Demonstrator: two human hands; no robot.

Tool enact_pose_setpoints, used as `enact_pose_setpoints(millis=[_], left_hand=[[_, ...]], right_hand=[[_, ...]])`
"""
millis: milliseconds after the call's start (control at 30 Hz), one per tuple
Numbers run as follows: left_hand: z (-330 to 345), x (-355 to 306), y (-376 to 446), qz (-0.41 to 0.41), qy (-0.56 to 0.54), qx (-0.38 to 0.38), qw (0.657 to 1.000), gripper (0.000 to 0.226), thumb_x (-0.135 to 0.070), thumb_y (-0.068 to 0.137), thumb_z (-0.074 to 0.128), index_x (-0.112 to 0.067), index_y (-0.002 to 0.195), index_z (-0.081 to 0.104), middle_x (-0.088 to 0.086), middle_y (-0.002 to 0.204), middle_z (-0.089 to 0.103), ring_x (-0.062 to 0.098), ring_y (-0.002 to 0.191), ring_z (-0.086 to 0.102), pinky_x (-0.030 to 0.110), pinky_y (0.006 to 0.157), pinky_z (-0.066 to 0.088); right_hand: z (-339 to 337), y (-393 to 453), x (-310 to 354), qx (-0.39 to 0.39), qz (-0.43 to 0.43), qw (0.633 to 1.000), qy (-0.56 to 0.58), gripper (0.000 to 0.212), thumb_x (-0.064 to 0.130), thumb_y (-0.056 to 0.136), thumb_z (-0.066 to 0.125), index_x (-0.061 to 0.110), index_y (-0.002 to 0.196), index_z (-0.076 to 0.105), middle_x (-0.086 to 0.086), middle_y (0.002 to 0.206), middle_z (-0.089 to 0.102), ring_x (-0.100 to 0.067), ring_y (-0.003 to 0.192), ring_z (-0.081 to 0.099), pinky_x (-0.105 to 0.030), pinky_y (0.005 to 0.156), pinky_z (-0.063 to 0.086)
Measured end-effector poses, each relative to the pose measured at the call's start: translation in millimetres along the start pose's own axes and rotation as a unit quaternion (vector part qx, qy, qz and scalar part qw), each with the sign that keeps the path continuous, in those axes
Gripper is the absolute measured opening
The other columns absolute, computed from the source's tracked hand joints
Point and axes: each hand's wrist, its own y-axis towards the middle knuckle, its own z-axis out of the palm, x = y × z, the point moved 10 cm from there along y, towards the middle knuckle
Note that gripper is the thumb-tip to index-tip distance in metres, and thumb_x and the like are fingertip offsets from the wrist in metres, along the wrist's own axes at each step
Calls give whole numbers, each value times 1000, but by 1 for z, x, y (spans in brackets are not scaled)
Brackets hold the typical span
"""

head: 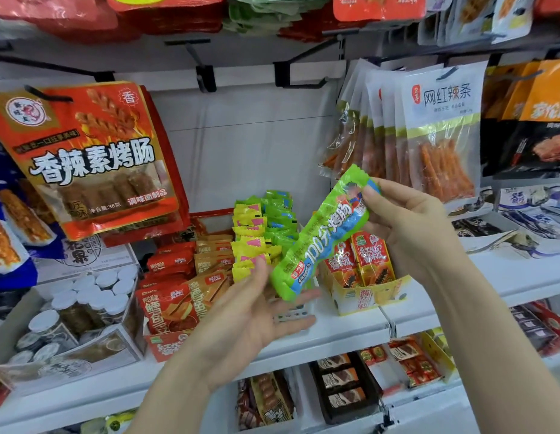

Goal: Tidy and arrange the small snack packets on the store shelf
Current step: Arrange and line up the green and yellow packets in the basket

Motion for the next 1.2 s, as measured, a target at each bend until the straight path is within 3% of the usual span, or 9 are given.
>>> enact_pose_setpoints(millis=[100, 200, 300, 400, 533, 700, 900, 1100, 1200], left_hand=[[12, 2, -4, -33, -91, 33, 995, 41, -38, 96, 52, -4, 120, 51, 25, 133, 59, 32, 101, 70, 36, 81, 60], [10, 1, -8, -27, -116, 26, 992, 38, -17, 74, 83, -4, 106, 68, 27, 124, 63, 21, 77, 70, 24, 68, 60], [-9, -7, -6, 26, -18, -53, 998, 19, 0, 67, 80, -10, 83, 78, 19, 109, 71, 20, 76, 70, 21, 68, 58], [-22, -19, -7, 86, 101, -120, 984, 34, -2, 59, 79, -14, 90, 77, 14, 104, 71, 26, 88, 66, 22, 74, 57], [-14, -30, -10, 135, 170, -110, 970, 53, -3, 64, 79, -17, 114, 71, 12, 113, 73, 20, 99, 71, 20, 78, 55], [-9, -34, -11, 157, 187, -105, 964, 63, 6, 70, 74, -24, 124, 63, 0, 115, 73, 16, 106, 70, 21, 81, 56], [-7, -34, -13, 166, 178, -93, 965, 73, 0, 66, 76, -24, 132, 55, -5, 116, 73, 17, 109, 69, 24, 84, 56], [-8, -36, -15, 173, 176, -91, 965, 73, -1, 69, 77, -24, 135, 55, -2, 118, 72, 21, 108, 69, 26, 82, 57], [-5, -28, -12, 133, 103, -50, 984, 71, -29, 78, 80, -35, 142, 48, 11, 126, 67, 34, 109, 68, 33, 80, 59]], right_hand=[[15, -2, -3, 40, 1, 996, 77, 28, 17, 81, 65, 11, 107, 69, -3, 93, 76, -15, 83, 72, -27, 71, 59], [15, -2, -7, 35, 3, 997, 71, 26, 19, 81, 65, 13, 106, 70, 1, 90, 75, -12, 84, 70, -29, 79, 59], [16, -2, -17, 51, 49, 997, 5, 29, 35, 91, 58, 19, 112, 71, -1, 98, 73, -18, 92, 70, -37, 84, 59], [24, -5, -27, 92, 109, 990, -2, 53, 61, 85, 49, 29, 124, 66, -7, 102, 69, -23, 91, 72, -33, 75, 59], [26, -5, -22, 106, 68, 992, -1, 61, 30, 78, 73, 25, 136, 55, -11, 106, 71, -25, 99, 71, -36, 80, 59], [15, -4, -17, 19, 24, 999, -11, 54, 12, 79, 75, 23, 129, 59, -9, 97, 76, -22, 91, 74, -31, 69, 61], [10, -6, -15, -10, 15, 999, -34, 31, 14, 82, 74, 8, 112, 68, -6, 93, 77, -21, 87, 74, -28, 68, 61], [13, -8, -15, 7, 14, 999, -41, 34, 18, 81, 73, 8, 113, 67, -8, 96, 76, -22, 90, 74, -26, 69, 59], [20, -8, -14, 37, 13, 999, 15, 35, 11, 82, 71, 6, 116, 65, -10, 91, 74, -23, 88, 73, -31, 74, 59]])
